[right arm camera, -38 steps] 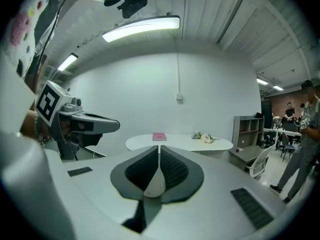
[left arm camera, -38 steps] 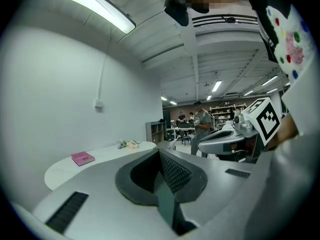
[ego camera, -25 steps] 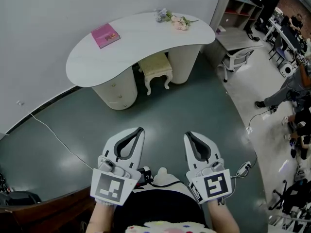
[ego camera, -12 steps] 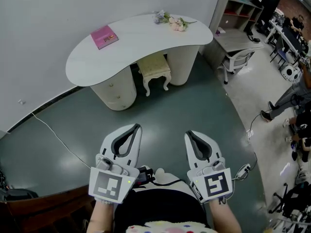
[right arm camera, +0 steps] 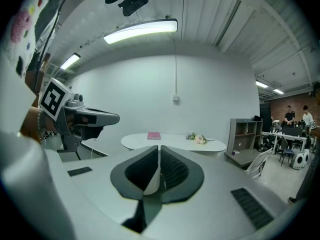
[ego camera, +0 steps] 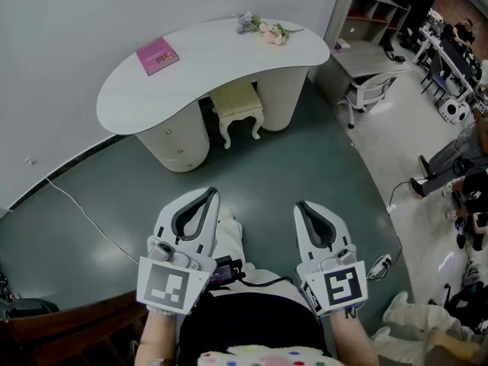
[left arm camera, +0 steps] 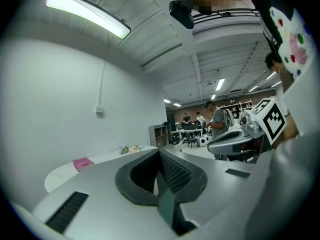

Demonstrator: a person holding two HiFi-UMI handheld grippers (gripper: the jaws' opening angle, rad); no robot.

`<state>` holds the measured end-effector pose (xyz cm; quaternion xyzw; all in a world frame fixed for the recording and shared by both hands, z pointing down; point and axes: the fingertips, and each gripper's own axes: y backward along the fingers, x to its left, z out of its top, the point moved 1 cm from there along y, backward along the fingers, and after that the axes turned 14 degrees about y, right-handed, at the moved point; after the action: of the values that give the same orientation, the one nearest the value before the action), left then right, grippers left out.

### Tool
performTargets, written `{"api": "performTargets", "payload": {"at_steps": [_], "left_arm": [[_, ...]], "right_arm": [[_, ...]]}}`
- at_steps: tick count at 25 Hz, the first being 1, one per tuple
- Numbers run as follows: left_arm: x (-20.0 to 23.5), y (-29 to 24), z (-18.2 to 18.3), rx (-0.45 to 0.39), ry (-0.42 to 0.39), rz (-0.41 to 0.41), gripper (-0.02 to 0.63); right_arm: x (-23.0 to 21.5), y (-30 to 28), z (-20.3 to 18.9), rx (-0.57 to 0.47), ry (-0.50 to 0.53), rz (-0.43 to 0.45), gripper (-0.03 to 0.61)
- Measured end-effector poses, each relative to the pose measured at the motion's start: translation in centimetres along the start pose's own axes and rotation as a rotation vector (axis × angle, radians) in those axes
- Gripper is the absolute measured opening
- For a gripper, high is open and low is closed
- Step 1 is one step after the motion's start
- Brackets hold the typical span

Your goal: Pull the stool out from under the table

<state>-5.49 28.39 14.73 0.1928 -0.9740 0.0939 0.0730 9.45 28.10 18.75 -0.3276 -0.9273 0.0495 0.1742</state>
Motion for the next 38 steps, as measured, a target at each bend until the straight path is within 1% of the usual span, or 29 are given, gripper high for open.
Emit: {"api": "performTargets", "payload": {"at_steps": [10,18,30,38], "left_arm": [[2.5,-4.7,0.6,-0.008,-0.008,-0.052,0.017],[6.7,-9.5,2.0,-0.004,0.000,-0.084,0.017],[13.1,-17.5,4.0,0.026,0.019,-0.129,0.017],[16.8,-21.3,5.1,0.035,0.017,-0.144,0.017]], "right_arm": [[-2.2,-4.2,-0.4,0.018,0.008,-0.038,0.040],[-4.0,-10.5,0.2,0.040,0.006,-0.039,0.040],[-8.0,-20.0,1.4,0.080,-0.007,-0.074,0.040],[-9.7,-25.1,1.7,0.093,-0.011,-0.080,0.040]]}}
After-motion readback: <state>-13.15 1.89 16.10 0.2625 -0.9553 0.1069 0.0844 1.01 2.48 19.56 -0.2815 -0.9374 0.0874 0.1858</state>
